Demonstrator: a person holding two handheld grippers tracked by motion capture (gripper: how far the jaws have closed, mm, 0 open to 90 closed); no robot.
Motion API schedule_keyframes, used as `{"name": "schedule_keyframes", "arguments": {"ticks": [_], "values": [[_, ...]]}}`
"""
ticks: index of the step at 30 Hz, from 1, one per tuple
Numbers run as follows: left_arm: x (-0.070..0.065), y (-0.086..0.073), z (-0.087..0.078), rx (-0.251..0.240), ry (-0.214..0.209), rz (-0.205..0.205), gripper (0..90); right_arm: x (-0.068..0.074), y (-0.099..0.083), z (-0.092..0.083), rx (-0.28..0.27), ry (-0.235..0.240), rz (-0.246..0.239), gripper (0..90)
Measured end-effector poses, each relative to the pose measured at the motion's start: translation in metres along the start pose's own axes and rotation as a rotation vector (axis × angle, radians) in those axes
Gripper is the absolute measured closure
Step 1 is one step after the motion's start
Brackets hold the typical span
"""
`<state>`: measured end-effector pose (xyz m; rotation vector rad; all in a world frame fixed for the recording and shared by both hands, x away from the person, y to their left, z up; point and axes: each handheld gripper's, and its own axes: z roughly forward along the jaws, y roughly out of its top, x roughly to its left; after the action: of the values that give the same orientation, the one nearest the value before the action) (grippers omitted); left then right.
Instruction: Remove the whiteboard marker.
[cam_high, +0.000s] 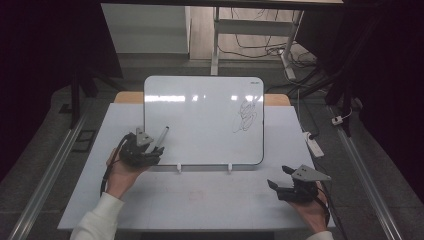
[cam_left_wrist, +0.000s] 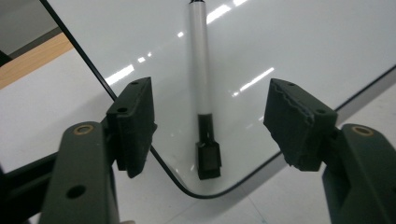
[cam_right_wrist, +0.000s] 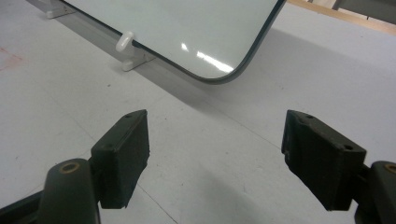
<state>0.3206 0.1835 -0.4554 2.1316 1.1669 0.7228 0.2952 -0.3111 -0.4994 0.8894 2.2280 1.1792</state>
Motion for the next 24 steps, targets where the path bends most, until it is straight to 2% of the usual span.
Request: {"name": "schedule_keyframes", "arguments": {"ticks": [7,14,24], "values": [[0.000,0.005,0.014,0.033,0.032,0.008,41.8,0.000,-0.001,0.001,0.005,-0.002,0.000,23.0],[-0.001,0.008,0.022,0.049,0.060,0.030,54.0,0.000,-0.001,0.001,0.009,-0.006,0.000,23.1],[-0.005,0.008,0.028,0.081,0.072,0.052,68.3,0.000,-0.001,0.001,0.009,-0.013,-0.001,23.5]]}}
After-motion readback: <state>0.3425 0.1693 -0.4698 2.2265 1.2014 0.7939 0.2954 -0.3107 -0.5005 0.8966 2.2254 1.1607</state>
